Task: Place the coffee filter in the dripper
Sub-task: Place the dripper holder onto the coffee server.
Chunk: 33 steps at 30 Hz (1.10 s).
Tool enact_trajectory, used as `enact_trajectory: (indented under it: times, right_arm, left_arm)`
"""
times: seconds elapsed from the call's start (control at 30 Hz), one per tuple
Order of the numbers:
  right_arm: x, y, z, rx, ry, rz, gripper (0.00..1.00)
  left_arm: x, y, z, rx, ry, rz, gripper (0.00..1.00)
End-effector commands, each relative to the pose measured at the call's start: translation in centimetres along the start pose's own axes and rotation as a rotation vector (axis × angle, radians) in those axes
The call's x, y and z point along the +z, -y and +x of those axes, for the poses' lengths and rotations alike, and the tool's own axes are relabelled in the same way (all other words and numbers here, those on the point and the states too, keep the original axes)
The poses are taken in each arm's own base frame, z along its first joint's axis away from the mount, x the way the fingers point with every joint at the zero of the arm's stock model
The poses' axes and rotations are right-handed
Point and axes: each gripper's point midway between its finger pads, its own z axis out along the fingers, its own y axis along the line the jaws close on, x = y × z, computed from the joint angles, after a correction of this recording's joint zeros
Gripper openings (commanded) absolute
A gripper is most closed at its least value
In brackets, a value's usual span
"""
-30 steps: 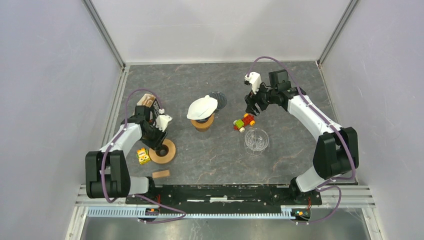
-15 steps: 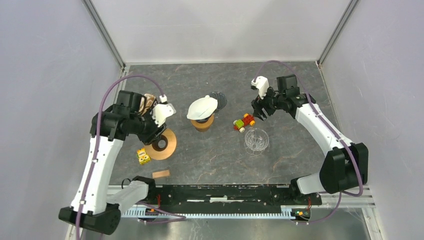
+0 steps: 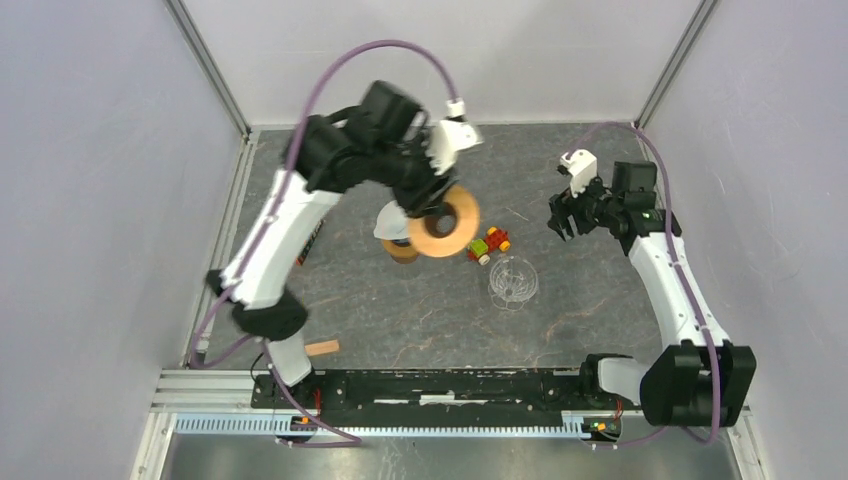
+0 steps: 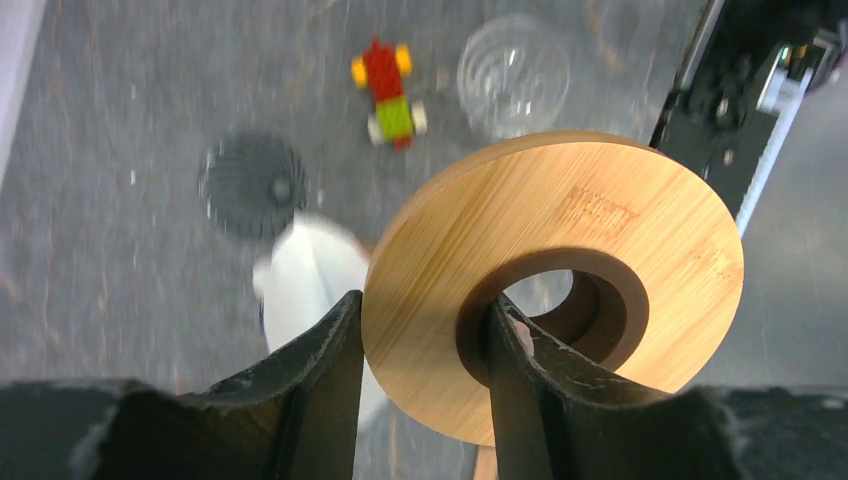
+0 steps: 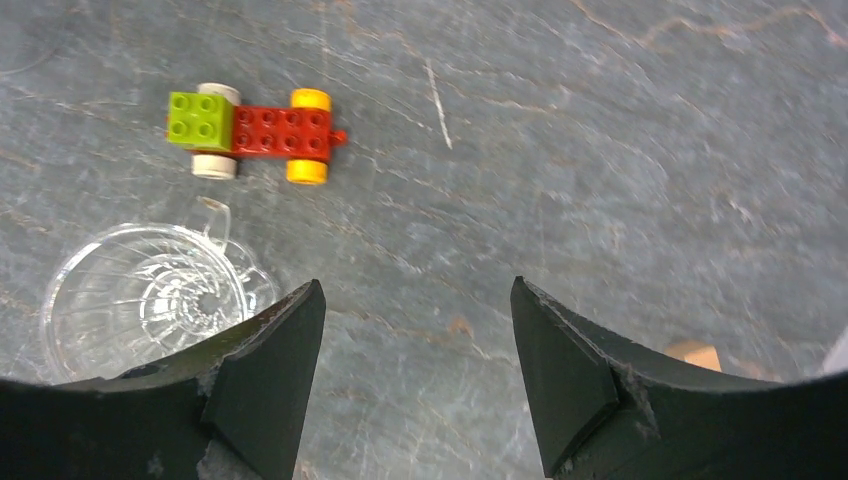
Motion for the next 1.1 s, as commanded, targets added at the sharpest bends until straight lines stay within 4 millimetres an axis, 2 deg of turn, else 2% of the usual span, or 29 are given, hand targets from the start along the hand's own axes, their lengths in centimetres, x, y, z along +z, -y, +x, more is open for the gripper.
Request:
enact_trajectory:
  times: [0.0,0.1,0.17,0.33,0.53,0.67,0.87,0.93,1.07]
  right_arm:
    - [-2.3,2.3,0.9,0.054,-0.006,0.144,0.75]
    - [-3.9,4.2,2.2,0.094,-0.027,0.240,0.75]
    - [-4.7,4.9,2.7,0.110,-0.025,0.275,0.75]
    - [-5.5,4.9,3.5,0.104,-0.026,0.292,0.75]
    - [-5.0,4.2,4.3,0.107,-0.031,0.260,0.75]
    - [-4.6,3.5,4.3,0.102,-0.011,0.225,0.75]
    - [-4.0,3.1,4.3,0.119,-0.009,0.186,0.75]
    - [-4.1,3.2,4.3,0.119,-0.010,0.189,0.75]
    - [-4.3,3.2,4.1,0.116,-0.002,0.194,0.76]
  left_arm:
    - [5.9,1.4,-4.1,-0.032,-0.018,0.032,0.15]
    - [10.4,1.9,-5.1,0.022,-0.031,0.013,0.15]
    - [13.6,2.5,-4.5,0.025,-0.080,0.045,0.15]
    - [17.3,2.8,-4.6,-0.008,-0.082,0.073,0.15]
    - [21.4,3.3,-2.6,0.005,-0.164,0.085,0.15]
    - [21.4,3.3,-3.6,0.028,-0.127,0.079,0.14]
    - [18.0,2.4,-8.3,0.121,0.056,0.022,0.12]
    - [17.5,2.3,-8.5,0.113,0.065,0.011,0.13]
    - [16.9,4.1,-8.1,0.043,0.054,0.079,0.12]
